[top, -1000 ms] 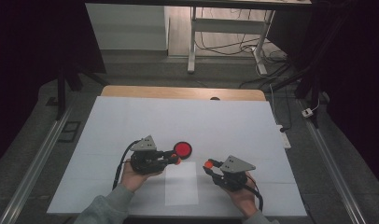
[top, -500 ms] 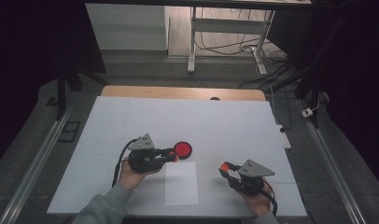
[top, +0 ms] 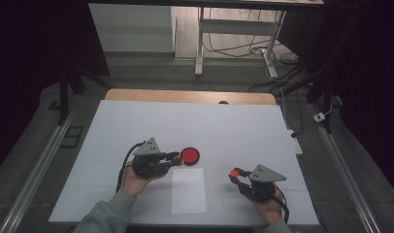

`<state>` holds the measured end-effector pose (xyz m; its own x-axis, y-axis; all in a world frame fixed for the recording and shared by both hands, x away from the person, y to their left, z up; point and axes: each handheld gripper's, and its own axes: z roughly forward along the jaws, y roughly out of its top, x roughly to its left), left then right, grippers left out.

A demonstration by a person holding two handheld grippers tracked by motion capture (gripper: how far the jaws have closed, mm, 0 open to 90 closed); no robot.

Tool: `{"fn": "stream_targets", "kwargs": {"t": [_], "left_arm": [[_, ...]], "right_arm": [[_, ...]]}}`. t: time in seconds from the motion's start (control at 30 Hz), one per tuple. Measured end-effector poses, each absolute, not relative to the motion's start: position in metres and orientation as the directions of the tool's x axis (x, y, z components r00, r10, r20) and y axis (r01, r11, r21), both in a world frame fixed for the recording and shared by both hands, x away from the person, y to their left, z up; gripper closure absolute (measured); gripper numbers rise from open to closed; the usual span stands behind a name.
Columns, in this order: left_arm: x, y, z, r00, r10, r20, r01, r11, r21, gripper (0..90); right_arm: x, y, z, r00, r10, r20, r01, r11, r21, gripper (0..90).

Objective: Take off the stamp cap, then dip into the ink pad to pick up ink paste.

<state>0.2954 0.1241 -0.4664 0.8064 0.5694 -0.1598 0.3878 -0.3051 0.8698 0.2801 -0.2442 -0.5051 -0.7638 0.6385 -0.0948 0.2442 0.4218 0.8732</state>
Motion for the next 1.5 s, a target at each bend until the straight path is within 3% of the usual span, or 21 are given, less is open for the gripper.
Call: {"fn": "stream_targets", "kwargs": {"t": [1.5], "left_arm": [[0.324, 0.113, -0.474, 0.782, 0.611, -0.125, 0.407, -0.348, 0.845, 72.6]], "right_arm": [[0.284, -0.249, -0.504, -0.756, 0.648, -0.092, 0.247, 0.412, 0.877, 64.2]]}}
